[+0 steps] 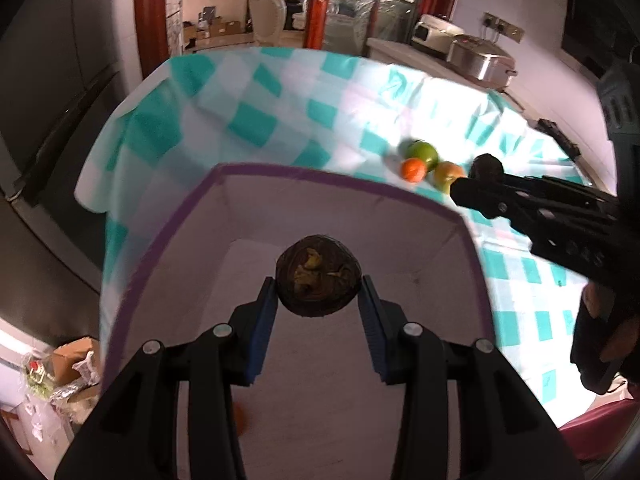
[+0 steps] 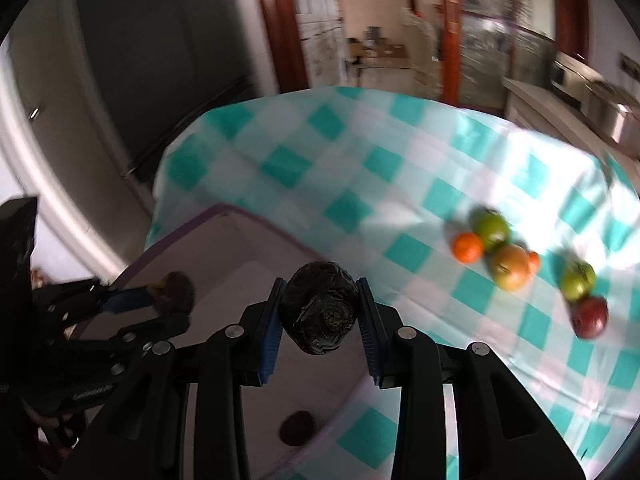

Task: Organize fruits
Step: 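Carry both dark fruits over the box and open both grippers to release them, then grasp the red apple with the right gripper while the left grasps the yellow fruit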

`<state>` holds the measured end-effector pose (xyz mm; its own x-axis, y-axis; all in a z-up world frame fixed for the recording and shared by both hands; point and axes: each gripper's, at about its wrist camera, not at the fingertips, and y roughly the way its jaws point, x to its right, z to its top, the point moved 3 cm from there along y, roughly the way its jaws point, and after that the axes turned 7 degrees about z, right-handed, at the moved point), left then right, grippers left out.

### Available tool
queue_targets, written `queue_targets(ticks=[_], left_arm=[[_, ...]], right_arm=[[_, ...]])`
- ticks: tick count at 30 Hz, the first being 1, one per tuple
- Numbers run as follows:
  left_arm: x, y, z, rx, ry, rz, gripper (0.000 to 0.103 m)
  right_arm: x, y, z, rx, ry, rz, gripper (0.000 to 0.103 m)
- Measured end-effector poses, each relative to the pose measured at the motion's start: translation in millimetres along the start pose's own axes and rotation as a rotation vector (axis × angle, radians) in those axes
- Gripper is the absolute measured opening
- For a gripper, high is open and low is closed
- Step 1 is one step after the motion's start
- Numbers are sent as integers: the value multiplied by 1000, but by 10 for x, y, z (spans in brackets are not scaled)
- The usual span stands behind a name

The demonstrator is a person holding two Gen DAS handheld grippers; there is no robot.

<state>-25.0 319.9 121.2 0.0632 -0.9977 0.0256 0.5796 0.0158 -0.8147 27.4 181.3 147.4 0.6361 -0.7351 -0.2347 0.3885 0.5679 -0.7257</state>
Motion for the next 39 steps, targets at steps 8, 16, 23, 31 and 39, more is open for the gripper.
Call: queue_targets(ticks=[8,16,23,31,39], left_arm=[[-434,238,-228,-138,-20,115,42],[-667,415,-386,-236,-49,122,43],[-610,471,-401,-260,-30,127,53],[-466,375,-367,-194,8,233,90],[-509,-14,-251,-19,-176,322,95]], right_arm=[[-584,549,-321,-210,-196,63,34],[-672,859,-660,-367,-268,18,34],[-540,802,-661,-362,-213,-2,56],[-556,599,-671,-311,-229,49,63],[-435,78,-594,-165,-163,135,63]])
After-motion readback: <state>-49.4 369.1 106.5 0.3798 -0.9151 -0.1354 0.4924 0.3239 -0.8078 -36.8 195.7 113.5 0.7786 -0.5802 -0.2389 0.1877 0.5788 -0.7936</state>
